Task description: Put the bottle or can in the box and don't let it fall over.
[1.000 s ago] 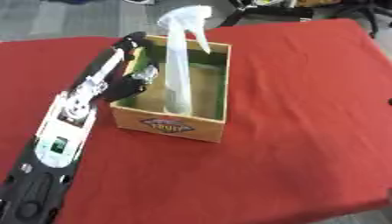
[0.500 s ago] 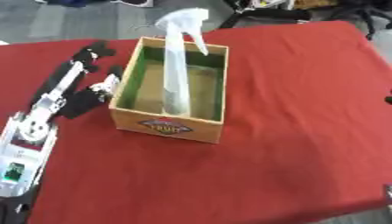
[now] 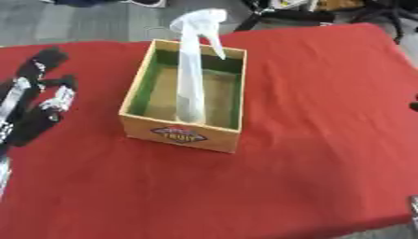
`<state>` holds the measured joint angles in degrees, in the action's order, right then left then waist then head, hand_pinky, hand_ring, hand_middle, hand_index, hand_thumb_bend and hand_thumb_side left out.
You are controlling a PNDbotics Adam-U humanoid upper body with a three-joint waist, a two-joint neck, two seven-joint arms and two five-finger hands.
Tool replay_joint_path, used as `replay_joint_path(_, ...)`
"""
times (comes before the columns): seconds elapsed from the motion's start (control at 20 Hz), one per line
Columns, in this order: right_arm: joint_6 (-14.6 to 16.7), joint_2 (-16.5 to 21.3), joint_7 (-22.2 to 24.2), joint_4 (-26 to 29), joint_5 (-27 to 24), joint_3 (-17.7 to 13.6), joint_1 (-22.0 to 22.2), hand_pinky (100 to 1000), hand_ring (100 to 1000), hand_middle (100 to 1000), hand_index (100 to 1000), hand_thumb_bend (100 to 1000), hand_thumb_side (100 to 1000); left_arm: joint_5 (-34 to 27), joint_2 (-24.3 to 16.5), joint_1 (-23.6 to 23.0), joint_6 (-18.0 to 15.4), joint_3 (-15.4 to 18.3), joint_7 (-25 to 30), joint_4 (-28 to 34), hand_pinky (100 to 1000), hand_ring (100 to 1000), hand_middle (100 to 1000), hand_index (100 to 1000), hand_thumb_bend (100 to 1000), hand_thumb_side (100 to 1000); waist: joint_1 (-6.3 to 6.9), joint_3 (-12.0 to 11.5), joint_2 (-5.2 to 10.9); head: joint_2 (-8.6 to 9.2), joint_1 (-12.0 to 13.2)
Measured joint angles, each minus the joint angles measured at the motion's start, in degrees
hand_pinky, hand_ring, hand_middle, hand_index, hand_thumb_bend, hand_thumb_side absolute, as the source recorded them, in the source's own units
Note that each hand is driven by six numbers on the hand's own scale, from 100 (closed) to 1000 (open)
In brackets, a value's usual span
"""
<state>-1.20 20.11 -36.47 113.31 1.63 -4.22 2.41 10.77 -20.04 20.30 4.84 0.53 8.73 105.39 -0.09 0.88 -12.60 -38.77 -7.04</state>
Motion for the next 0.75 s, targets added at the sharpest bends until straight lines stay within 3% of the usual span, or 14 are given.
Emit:
replay_joint_path(0.15,0.05,0.0,0.01,0.0,0.14,-0.01,-0.07,887,706,665,881,100,777,-5.1,-0.71,-3.68,-1.52,2.51,-2.1,2.15,814,1000,1000,864,100,652,-0.02,-0.29,-0.35,-0.25,-0.13)
replay_joint_path(0.3,0.21,-0.01,0.13,0.0,0.37,-0.11,-0.11,882,711,674,881,100,776,-11.21,-0.71,-7.48,-3.68,5.26,-5.12,3.96,788,1000,1000,860,100,673,-0.04,-0.57,-0.65,-0.45,-0.2)
replay_joint_path(0.5,0.59,-0.08,0.17,0.0,1.0,-0.38,-0.17,870,719,699,880,100,779,-16.57,-0.71,-12.37,-6.55,8.76,-9.15,4.88,790,1000,1000,879,176,765,-0.02,-0.9,-1.15,-0.45,-0.44)
replay_joint_path(0.75,0.75,-0.29,0.27,0.0,2.06,-0.68,-0.53,863,734,745,882,100,785,-17.96,-0.43,-16.21,-8.76,12.11,-11.97,4.89,869,1000,1000,935,239,907,0.32,-1.33,-2.08,-0.42,-0.57)
